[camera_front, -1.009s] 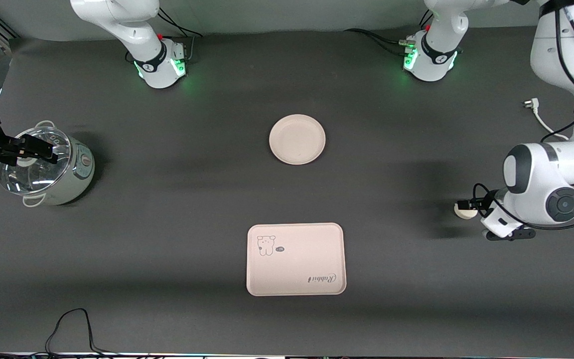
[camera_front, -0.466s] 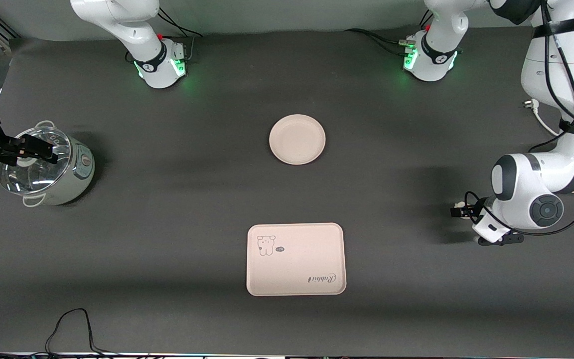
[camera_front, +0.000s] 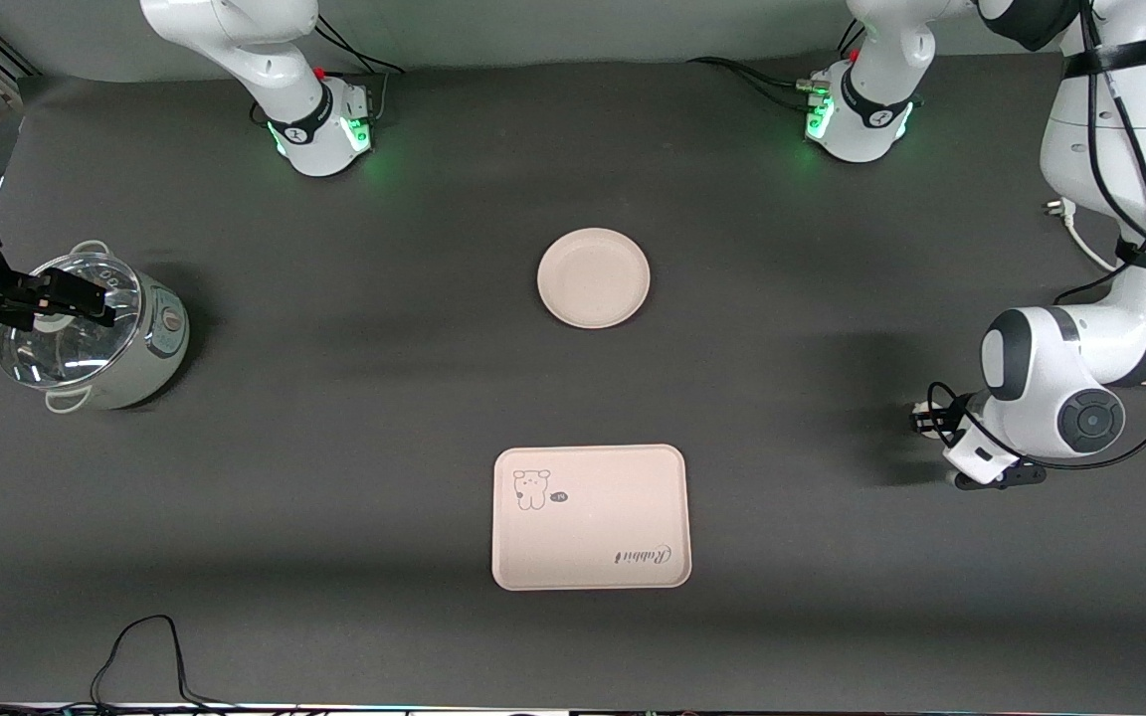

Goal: Place bun in plate and plate on tray
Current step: 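Reach the left gripper down to the white bun and grasp it, then lift the bun with the left gripper and carry it toward the plate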

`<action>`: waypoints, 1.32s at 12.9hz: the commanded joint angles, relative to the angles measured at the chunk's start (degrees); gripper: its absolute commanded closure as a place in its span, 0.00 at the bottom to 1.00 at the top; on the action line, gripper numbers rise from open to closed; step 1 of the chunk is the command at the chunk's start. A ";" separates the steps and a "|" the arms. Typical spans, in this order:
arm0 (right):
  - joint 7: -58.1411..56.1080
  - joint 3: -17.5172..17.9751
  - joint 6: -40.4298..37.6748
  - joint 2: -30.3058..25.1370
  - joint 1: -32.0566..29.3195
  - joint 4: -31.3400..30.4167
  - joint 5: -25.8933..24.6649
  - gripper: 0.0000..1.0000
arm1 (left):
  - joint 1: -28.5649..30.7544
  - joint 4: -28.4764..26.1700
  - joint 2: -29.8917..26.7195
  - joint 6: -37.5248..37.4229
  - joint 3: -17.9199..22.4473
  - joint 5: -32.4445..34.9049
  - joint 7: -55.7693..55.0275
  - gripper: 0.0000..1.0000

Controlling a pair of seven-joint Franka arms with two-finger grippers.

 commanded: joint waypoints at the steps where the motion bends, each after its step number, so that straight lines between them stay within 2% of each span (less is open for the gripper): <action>1: -1.39 0.16 -0.02 0.07 -0.51 0.28 -0.83 0.00 | 0.09 0.42 -2.38 -4.79 -0.09 -0.27 -0.84 0.63; 3: -1.30 0.25 -0.02 0.16 -0.42 0.19 -0.83 0.00 | -0.17 0.51 -7.90 -12.25 0.00 -0.27 -0.93 0.63; 10: -1.30 0.16 -0.02 0.25 -0.51 0.19 -0.83 0.00 | 0.18 1.21 -33.82 -38.81 -0.17 -0.26 0.21 0.61; 12: -1.30 0.16 -0.02 0.25 -0.51 0.19 -0.83 0.00 | -0.34 1.21 -39.54 -42.51 -0.26 -1.14 0.30 0.61; 15: -1.39 0.16 -0.02 0.25 -0.51 0.19 -0.83 0.00 | -2.27 1.21 -42.82 -44.20 -1.05 -5.61 -0.83 0.62; 16: -1.39 0.25 -0.19 0.16 -0.51 0.19 -0.83 0.00 | -3.50 1.30 -43.17 -44.11 -2.19 -6.93 -3.54 0.62; 17: -1.39 0.16 -0.19 0.16 -0.51 0.19 -0.83 0.00 | -4.47 1.47 -43.09 -43.50 -5.07 -7.30 -8.96 0.62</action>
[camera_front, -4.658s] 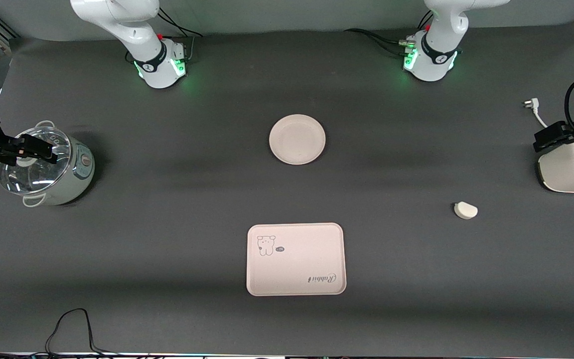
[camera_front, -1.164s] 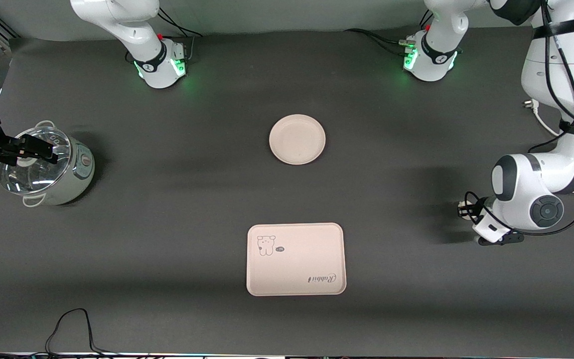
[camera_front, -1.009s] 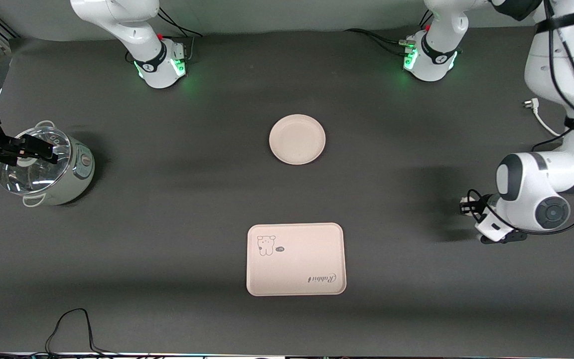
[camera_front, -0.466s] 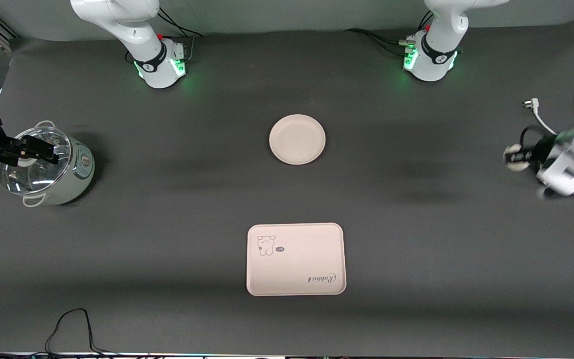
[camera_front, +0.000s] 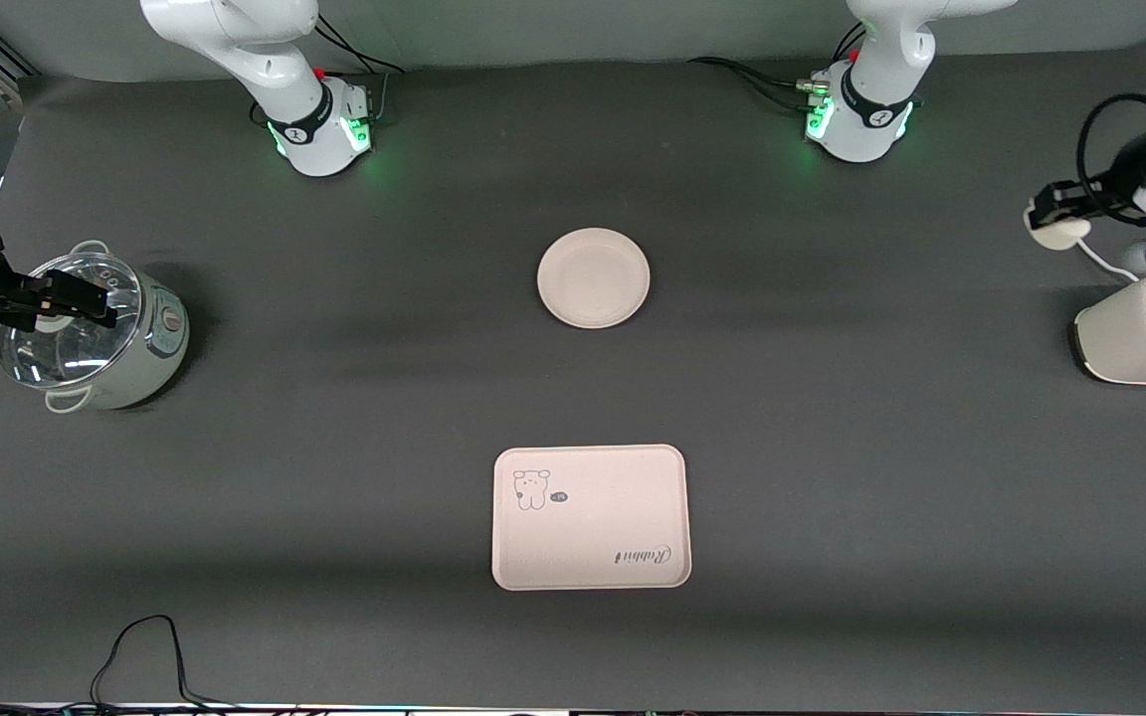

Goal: Place bun in plate and plate on tray
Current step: 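Lift the bun with the left gripper and carry it toward the plate, then lower the bun onto the white plate and open the left gripper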

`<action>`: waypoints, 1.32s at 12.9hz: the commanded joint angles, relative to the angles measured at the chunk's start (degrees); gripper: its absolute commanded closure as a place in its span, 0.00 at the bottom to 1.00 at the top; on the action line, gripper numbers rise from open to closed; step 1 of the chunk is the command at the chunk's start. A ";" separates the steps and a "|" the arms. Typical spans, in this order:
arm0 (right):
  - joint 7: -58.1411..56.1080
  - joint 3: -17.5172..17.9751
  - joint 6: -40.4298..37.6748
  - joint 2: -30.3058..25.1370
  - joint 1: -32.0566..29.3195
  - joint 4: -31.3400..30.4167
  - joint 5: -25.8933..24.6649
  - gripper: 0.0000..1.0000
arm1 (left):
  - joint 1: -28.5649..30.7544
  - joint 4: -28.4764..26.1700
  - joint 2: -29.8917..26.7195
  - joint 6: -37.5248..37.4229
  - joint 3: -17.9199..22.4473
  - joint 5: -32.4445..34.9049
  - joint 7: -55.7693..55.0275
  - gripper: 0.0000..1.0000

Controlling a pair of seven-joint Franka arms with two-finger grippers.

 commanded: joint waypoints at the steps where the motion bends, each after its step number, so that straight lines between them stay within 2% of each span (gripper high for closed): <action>1: -1.29 0.18 -0.17 -0.06 -0.45 0.31 -0.83 0.00 | -3.35 -0.82 -0.23 1.71 -6.74 -1.36 -11.86 0.62; 5: -1.38 0.18 -0.26 -0.06 -0.45 0.31 -0.83 0.00 | -6.43 -0.91 4.85 12.85 -23.09 -5.32 -39.80 0.62; 7: -1.38 0.18 -0.26 0.03 -0.45 0.31 -0.83 0.00 | -10.19 -1.25 9.85 18.48 -28.21 -4.97 -47.56 0.62; 11: -1.38 0.27 -0.26 -0.06 -0.45 -0.13 -0.83 0.00 | -20.65 -1.61 22.67 30.25 -28.49 0.99 -59.87 0.62; 13: -1.29 0.18 -0.26 -0.06 -0.45 -0.21 -0.83 0.00 | -23.30 -1.61 29.36 37.28 -28.49 4.07 -65.67 0.62; 15: -1.29 0.18 -0.26 -0.06 -0.45 -0.48 -0.83 0.00 | -25.24 -1.61 35.07 42.22 -28.40 8.72 -69.98 0.62; 17: -1.29 0.18 -0.17 -0.06 -0.45 -0.48 -0.83 0.00 | -26.12 -2.13 39.83 46.61 -28.32 10.50 -73.33 0.62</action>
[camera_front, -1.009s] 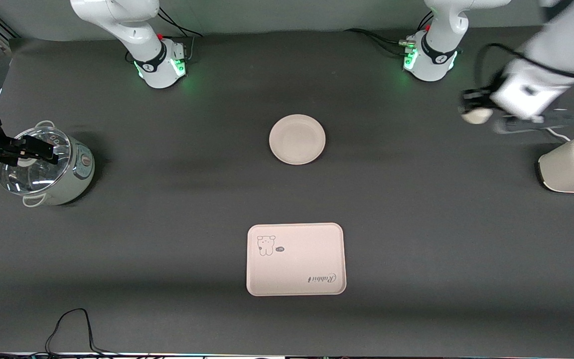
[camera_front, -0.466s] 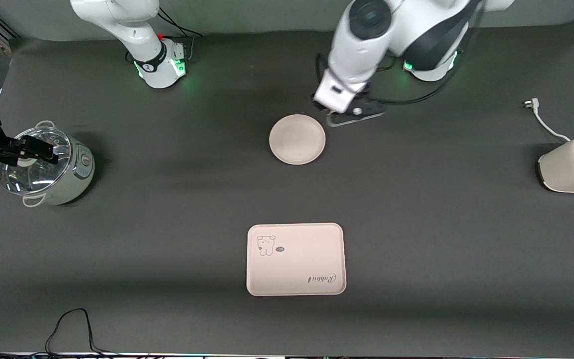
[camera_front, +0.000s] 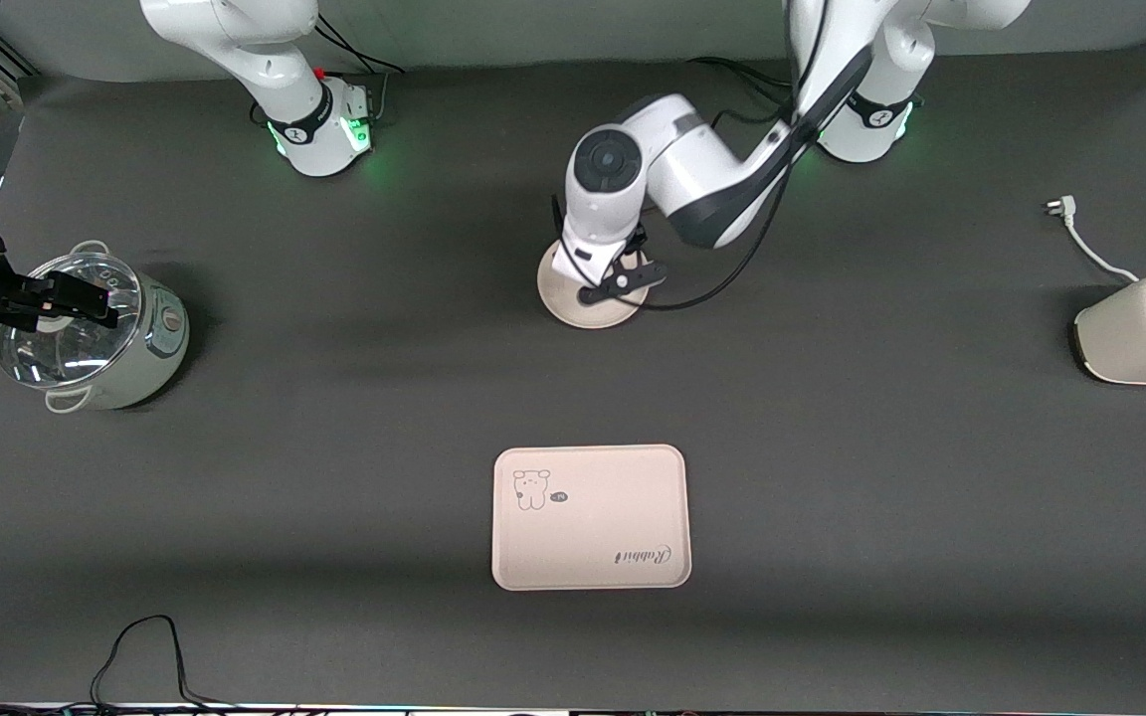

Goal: Place bun in plate and plate on tray
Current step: 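Lower the bun onto the white plate and open the left gripper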

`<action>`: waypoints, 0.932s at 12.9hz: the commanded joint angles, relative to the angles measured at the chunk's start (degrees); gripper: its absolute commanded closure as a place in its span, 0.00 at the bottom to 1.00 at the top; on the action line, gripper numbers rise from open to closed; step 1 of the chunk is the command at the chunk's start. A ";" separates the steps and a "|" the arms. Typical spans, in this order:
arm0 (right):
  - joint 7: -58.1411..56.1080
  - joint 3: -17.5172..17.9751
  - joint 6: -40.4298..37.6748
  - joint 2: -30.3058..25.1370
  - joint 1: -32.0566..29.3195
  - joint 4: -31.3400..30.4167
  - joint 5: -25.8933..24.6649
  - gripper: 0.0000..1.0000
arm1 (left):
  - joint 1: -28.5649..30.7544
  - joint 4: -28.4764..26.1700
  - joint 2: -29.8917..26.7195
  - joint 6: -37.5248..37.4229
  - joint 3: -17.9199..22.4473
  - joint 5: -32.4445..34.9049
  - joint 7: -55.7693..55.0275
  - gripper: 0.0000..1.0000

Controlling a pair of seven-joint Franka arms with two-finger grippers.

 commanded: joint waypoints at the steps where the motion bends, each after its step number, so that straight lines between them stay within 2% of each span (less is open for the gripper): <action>1: -1.26 0.25 -0.04 -0.28 -0.38 -0.28 -0.74 0.00 | -2.44 0.11 4.46 4.06 0.98 2.31 -3.73 0.62; 3: -1.26 0.25 -0.13 -0.19 -0.38 -0.28 -0.74 0.00 | -3.33 -2.35 5.87 7.84 1.25 4.32 -4.78 0.58; 5: -1.26 0.25 -0.04 -0.28 -0.38 -0.28 -0.83 0.00 | -3.15 -2.81 5.96 8.21 1.25 4.42 -5.66 0.51; 7: -1.26 0.33 -0.13 -0.19 -0.38 -0.28 -0.83 0.00 | -2.89 -2.81 5.79 7.86 1.25 4.42 -7.06 0.03; 10: -1.26 0.25 -0.04 -0.19 -0.38 -0.37 -0.83 0.00 | -2.27 -2.55 4.21 5.68 1.25 4.42 -7.51 0.01; 12: -1.26 0.25 -0.04 -0.28 -0.38 -0.37 -0.83 0.00 | 1.22 -2.02 0.10 -1.07 0.99 4.42 -6.29 0.01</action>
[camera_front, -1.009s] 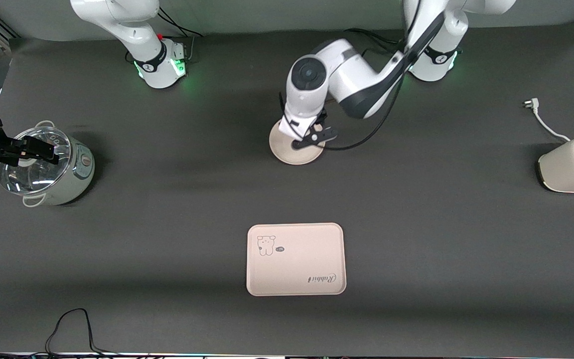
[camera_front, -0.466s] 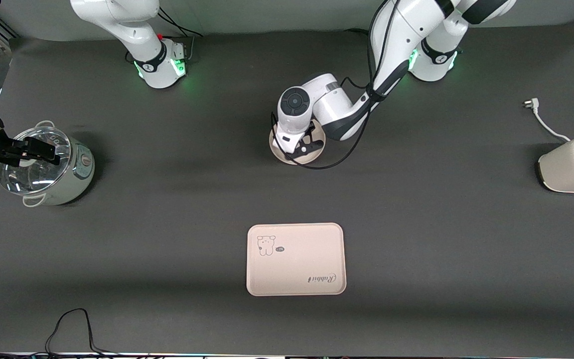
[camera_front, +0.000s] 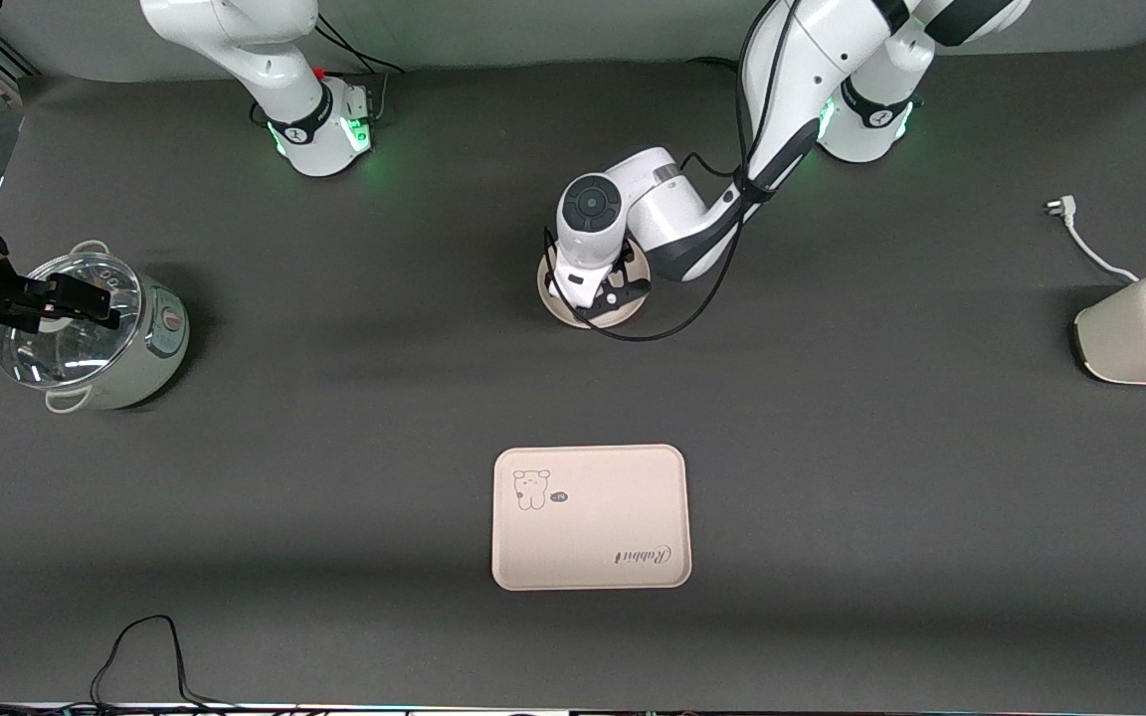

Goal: Place bun in plate and plate on tray
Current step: 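Withdraw the left gripper to rest while the right gripper reaches the plate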

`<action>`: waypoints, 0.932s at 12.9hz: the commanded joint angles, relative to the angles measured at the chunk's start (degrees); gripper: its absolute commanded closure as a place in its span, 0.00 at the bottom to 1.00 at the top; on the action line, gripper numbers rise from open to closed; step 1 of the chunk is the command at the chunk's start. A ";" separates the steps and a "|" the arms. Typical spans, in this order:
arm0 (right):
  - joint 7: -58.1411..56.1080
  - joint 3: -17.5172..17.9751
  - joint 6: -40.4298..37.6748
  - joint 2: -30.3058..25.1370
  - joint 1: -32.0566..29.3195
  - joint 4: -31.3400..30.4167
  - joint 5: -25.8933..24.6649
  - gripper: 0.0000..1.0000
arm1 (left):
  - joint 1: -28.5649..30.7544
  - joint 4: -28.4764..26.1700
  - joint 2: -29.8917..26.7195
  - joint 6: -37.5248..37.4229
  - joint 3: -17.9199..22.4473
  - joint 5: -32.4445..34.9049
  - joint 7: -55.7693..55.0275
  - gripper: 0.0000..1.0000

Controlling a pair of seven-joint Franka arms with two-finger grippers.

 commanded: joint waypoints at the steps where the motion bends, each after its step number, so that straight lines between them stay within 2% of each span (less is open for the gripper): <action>1: -1.25 0.25 -0.13 -0.45 -0.38 -0.34 -0.83 0.00 | 5.69 -0.71 -8.99 -9.41 -0.58 0.51 1.21 0.01; 3: -1.25 0.33 -0.13 -0.53 -0.30 -0.42 -0.74 0.00 | 9.83 -0.45 -15.49 -15.49 -0.58 0.24 4.89 0.01; 5: -0.55 0.68 -0.13 -1.15 0.31 -1.39 -0.30 0.00 | 18.25 1.12 -20.51 -21.99 -0.50 -3.51 17.51 0.01; 8: 1.81 0.69 -0.22 -4.13 5.84 -4.36 -0.13 0.00 | 30.90 4.20 -26.32 -29.64 -0.06 -5.47 36.77 0.01; 10: 7.95 0.69 -0.04 -6.93 10.75 -7.61 2.41 0.00 | 38.29 4.83 -29.05 -32.29 0.21 -5.56 47.58 0.01; 11: 13.03 0.69 0.91 -9.04 15.30 -9.98 2.77 0.00 | 44.77 4.74 -30.02 -32.82 0.12 -6.17 55.29 0.00; 12: 16.38 0.69 1.62 -9.76 18.57 -10.70 2.77 0.00 | 47.97 4.83 -30.72 -33.52 0.21 -6.52 60.94 0.00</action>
